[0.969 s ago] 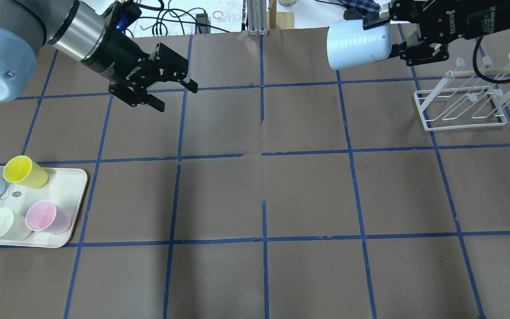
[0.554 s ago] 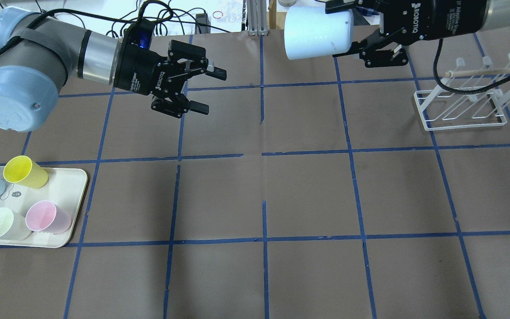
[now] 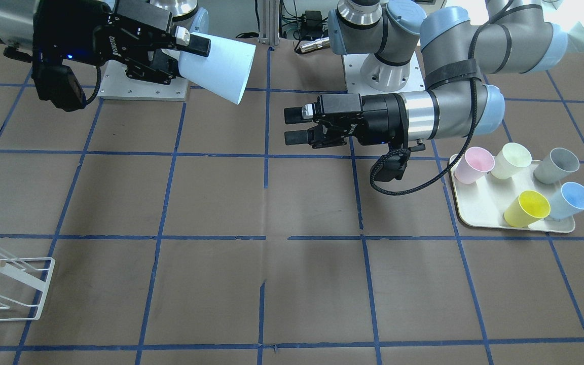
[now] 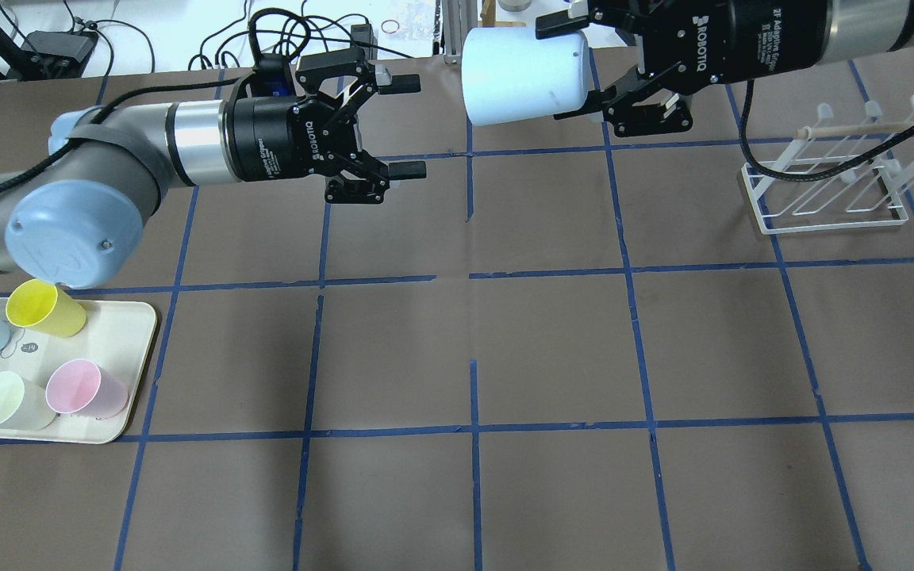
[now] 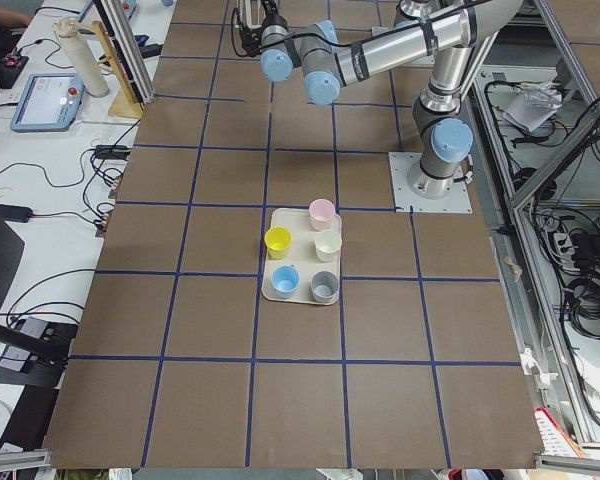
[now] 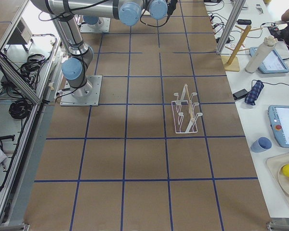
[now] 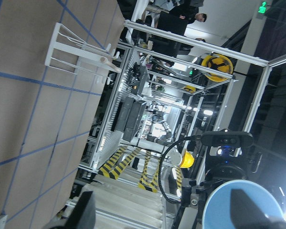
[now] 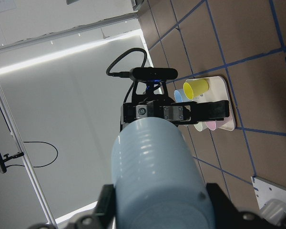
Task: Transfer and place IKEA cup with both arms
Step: 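Reach the left gripper toward the cup held by the right gripper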
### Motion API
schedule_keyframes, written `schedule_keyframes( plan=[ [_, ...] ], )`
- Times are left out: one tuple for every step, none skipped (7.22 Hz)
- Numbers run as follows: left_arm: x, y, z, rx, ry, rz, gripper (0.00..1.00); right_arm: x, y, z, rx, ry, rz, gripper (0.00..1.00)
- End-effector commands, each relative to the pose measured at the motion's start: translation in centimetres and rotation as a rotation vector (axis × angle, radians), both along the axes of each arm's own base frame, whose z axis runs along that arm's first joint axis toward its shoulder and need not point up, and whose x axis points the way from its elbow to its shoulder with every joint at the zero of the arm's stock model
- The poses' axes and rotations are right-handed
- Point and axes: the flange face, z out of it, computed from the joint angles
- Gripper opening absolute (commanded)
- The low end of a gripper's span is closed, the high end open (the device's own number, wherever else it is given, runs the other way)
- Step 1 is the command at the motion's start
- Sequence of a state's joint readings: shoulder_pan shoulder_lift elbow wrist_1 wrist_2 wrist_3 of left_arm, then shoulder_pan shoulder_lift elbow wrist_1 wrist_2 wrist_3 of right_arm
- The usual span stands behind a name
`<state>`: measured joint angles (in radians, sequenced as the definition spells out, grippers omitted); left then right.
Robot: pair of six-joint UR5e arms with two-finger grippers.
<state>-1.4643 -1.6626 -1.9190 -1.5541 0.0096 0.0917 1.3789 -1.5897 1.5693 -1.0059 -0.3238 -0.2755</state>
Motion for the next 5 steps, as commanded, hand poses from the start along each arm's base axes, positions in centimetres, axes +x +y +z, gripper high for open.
schedule_keyframes(
  plan=[
    [-0.4, 0.9, -1.7, 0.032, 0.132, 0.055, 1.00, 0.5, -0.3, -0.5, 0.003, 0.001, 0.013, 0.26],
    [-2.1, 1.7, -1.2, 0.025, 0.134, 0.021, 1.00, 0.4, -1.1, -1.6, 0.024, -0.003, 0.015, 0.26],
    [-4.2, 2.5, -0.7, 0.021, 0.153, -0.014, 1.00, 0.4, -1.7, -2.2, 0.028, -0.007, 0.015, 0.26],
    [-4.5, 2.5, -0.8, 0.017, 0.166, -0.015, 1.00, 0.3, -2.1, -2.6, 0.024, -0.005, 0.016, 0.26],
    [-4.7, 2.4, -1.4, 0.018, 0.164, -0.017, 1.00, 0.3, -2.2, -2.8, 0.027, -0.004, 0.016, 0.26]
  ],
)
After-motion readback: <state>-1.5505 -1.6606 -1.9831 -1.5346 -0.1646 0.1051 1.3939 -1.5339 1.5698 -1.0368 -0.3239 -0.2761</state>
